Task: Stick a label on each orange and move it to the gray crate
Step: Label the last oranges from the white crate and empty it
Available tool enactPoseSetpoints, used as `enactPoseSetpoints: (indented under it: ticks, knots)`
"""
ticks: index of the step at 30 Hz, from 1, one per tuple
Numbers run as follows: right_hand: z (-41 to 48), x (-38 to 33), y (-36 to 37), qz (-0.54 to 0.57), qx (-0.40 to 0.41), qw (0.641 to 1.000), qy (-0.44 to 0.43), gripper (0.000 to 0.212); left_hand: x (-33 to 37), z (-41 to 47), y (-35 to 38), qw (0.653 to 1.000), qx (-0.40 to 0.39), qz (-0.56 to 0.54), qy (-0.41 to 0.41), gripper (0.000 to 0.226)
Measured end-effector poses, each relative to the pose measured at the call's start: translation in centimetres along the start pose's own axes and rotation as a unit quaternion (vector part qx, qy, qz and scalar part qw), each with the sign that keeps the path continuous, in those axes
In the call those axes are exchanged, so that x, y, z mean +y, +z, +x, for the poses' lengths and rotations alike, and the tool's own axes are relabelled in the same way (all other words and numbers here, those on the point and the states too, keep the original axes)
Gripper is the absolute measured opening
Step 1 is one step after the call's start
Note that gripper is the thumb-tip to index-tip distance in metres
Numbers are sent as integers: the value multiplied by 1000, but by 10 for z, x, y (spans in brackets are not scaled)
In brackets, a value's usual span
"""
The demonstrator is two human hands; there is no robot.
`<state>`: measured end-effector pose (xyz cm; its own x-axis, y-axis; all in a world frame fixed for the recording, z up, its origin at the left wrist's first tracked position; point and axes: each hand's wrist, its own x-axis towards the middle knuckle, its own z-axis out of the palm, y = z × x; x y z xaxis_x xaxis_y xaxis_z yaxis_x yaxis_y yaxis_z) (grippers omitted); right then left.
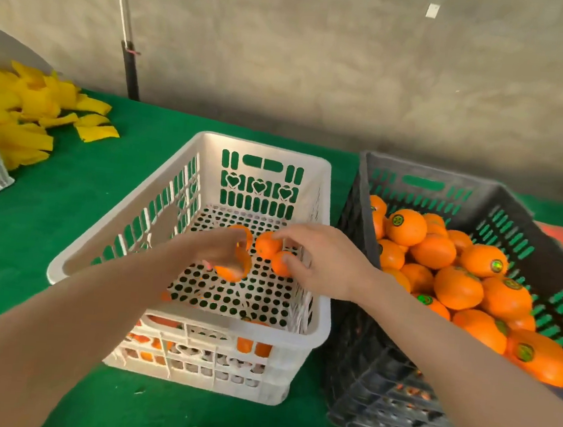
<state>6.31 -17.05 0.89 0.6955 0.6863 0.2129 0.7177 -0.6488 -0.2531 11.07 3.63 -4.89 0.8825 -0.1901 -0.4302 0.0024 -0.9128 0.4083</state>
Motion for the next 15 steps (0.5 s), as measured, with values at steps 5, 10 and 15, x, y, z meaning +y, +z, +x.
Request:
enactPoseSetpoints:
  ticks: [5, 10, 15]
  knots:
    - [-40, -24, -23, 116, 150, 982, -10, 17, 26, -67, -19, 922, 130, -341, 127, 46]
    - [-135, -47, -20, 224, 218, 949, -33, 16, 55, -135, 14, 849, 137, -463, 214, 73]
    - [-225, -3, 39, 180, -40, 974, 133, 22, 89, -176, 65, 834, 84, -482, 256, 71]
